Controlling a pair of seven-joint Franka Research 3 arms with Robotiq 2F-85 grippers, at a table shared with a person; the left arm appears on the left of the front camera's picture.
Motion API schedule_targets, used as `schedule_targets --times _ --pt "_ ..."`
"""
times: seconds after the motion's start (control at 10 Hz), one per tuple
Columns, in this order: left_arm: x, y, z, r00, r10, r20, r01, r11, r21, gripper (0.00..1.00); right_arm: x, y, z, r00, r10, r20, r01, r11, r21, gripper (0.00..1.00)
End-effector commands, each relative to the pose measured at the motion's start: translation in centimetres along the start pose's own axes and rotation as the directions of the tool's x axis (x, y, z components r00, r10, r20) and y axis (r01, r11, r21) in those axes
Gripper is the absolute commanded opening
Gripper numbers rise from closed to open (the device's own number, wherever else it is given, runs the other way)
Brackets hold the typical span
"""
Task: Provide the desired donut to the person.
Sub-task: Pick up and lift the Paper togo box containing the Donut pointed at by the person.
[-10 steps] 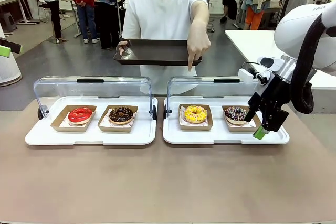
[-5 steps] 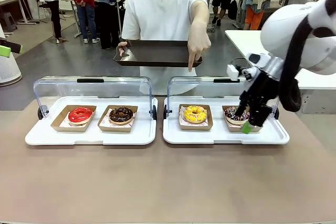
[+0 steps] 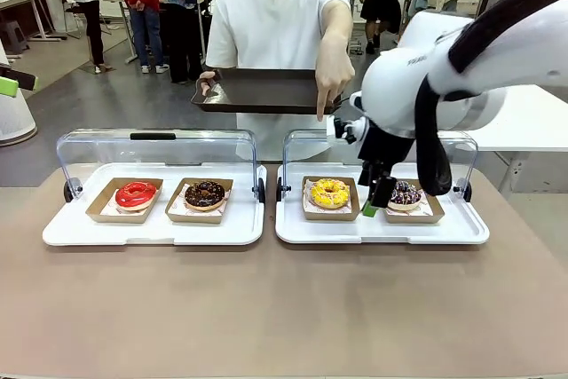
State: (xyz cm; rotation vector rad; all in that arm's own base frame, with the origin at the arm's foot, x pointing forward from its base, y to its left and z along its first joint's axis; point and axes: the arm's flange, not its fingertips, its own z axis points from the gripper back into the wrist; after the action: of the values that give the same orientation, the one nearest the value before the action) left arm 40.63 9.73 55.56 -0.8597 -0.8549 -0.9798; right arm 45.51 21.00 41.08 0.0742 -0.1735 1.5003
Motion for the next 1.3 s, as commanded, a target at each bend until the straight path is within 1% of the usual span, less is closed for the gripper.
schedule_targets --times 0.0,0.1,0.3,0.4,1.0,1.1,1.2 --pt "0.1 -0.1 0.1 1.000 0.005 0.006 -0.005 1.000 -0.002 1.00 1.6 -1.6 -1.8 0.998 -0.017 -0.057 0.015 0.999 -0.030 1.00" --pt "0.1 -0.1 0.1 1.000 0.005 0.006 -0.005 1.000 -0.002 1.00 2.0 -2.2 -2.5 0.997 -0.026 -0.066 0.024 0.999 -0.031 1.00" --pt "0.1 -0.1 0.1 1.000 0.005 0.006 -0.005 1.000 -0.002 1.00 2.0 -2.3 -2.8 0.997 -0.049 -0.061 0.047 0.998 -0.031 1.00" --pt "0.1 -0.1 0.1 1.000 0.005 0.006 -0.005 1.000 -0.002 1.00 1.4 -1.7 -2.8 0.999 -0.006 -0.048 0.005 1.000 -0.010 1.00" --pt "0.1 -0.1 0.1 1.000 0.005 0.006 -0.005 1.000 -0.002 1.00 1.6 -2.0 -2.8 0.999 -0.015 -0.046 0.015 1.000 -0.010 1.00" --pt "0.1 -0.1 0.1 1.000 0.005 0.006 -0.005 1.000 -0.002 1.00 0.9 -2.0 -3.0 0.999 -0.018 -0.035 0.016 0.999 -0.046 1.00" --pt "0.1 -0.1 0.1 1.000 0.005 0.006 -0.005 1.000 -0.002 1.00 0.7 -2.1 -3.3 0.999 -0.018 -0.035 0.016 0.998 -0.058 1.00"
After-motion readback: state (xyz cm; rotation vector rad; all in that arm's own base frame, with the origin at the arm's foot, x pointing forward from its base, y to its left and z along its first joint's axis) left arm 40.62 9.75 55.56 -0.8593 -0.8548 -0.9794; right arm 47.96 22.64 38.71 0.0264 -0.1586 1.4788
